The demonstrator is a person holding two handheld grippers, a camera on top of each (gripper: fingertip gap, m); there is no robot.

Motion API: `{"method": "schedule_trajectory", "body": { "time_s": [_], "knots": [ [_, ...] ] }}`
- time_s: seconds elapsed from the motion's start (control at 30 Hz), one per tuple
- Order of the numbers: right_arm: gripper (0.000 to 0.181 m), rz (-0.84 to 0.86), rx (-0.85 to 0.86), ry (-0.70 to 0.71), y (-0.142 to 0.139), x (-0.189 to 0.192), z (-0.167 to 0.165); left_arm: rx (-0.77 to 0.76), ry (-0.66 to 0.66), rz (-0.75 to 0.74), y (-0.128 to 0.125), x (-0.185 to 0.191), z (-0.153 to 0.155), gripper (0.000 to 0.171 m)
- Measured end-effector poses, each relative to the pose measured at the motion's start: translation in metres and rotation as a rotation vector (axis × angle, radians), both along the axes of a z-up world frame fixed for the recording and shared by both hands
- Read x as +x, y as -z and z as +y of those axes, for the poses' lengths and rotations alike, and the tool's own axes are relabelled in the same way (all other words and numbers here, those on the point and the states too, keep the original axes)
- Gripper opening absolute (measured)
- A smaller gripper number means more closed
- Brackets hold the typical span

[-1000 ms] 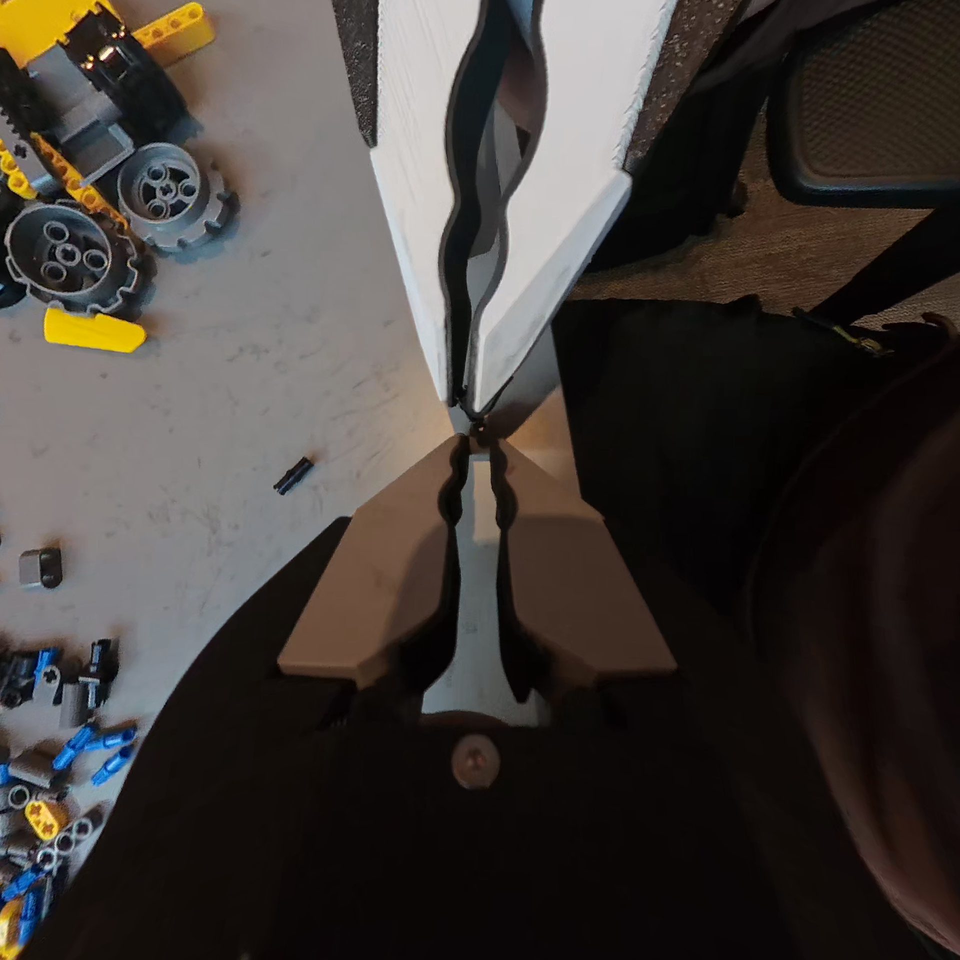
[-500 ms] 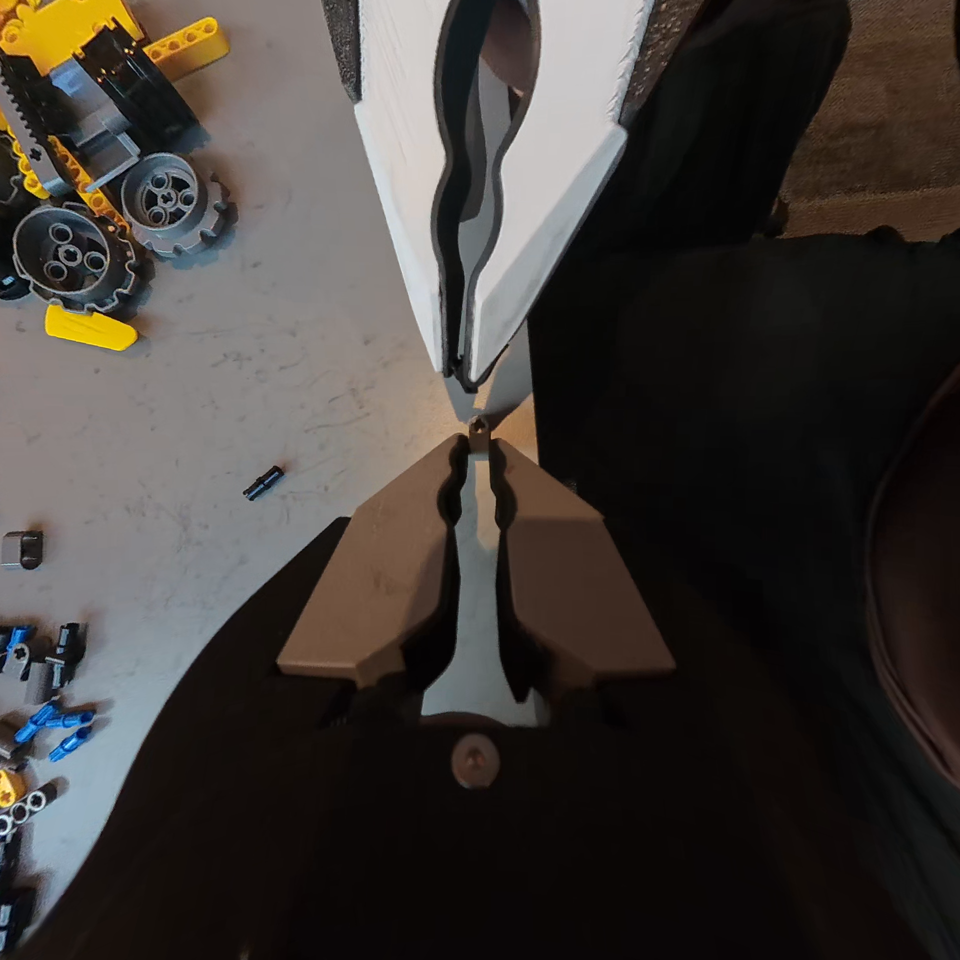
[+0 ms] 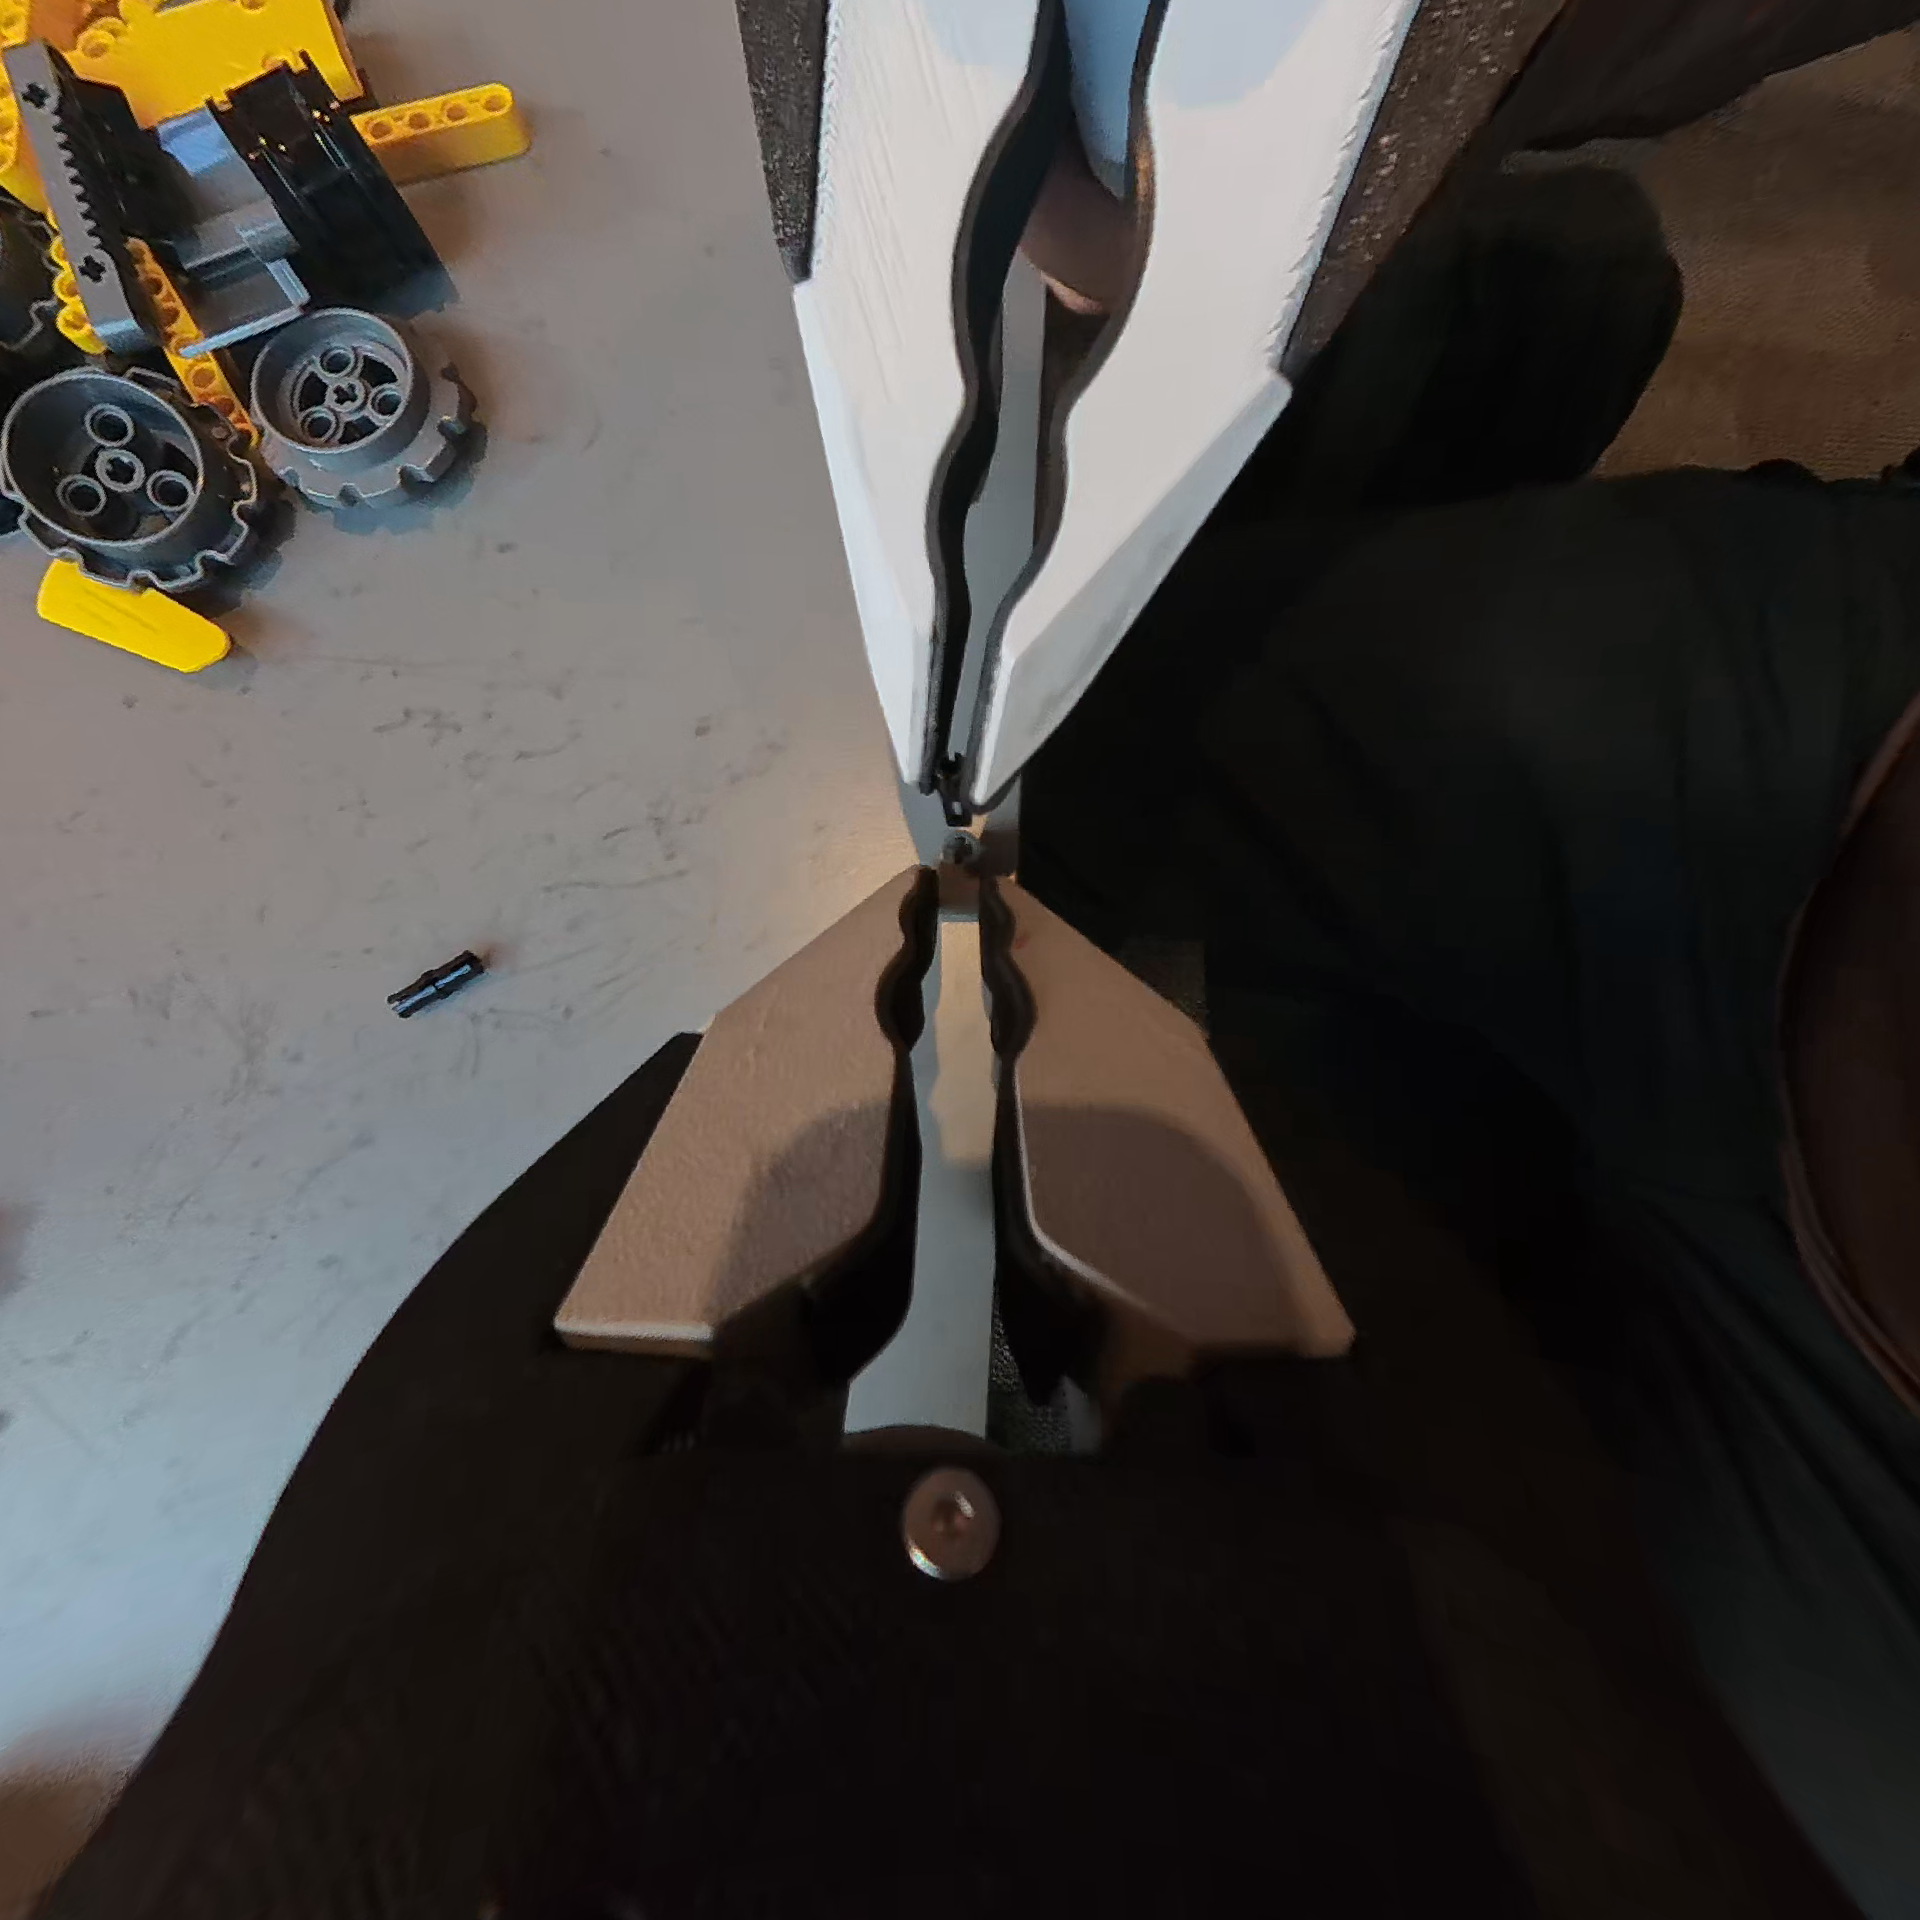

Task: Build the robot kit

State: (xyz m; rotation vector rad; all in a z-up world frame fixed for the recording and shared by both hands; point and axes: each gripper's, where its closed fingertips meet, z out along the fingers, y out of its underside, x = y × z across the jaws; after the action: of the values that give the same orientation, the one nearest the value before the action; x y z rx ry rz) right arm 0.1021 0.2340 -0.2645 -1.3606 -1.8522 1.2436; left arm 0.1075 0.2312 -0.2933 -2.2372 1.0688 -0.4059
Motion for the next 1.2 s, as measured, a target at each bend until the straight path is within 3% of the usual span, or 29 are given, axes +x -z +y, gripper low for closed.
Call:
{"method": "schedule_trajectory", "body": {
  "time_s": [0.6, 1.2],
  "knots": [
    [0.000, -0.033, 0.065, -0.054, 0.0048, 0.0007, -0.0040, -0.004, 0.027, -0.049, -0.0003, 0.0045, 0.0004, 0.005],
    [0.000, -0.082, 0.067, -0.097, 0.0064, 0.0027, -0.0034, 0.035, -0.037, -0.103, -0.0009, 0.0055, 0.0019, 0.005]
  ]
}}
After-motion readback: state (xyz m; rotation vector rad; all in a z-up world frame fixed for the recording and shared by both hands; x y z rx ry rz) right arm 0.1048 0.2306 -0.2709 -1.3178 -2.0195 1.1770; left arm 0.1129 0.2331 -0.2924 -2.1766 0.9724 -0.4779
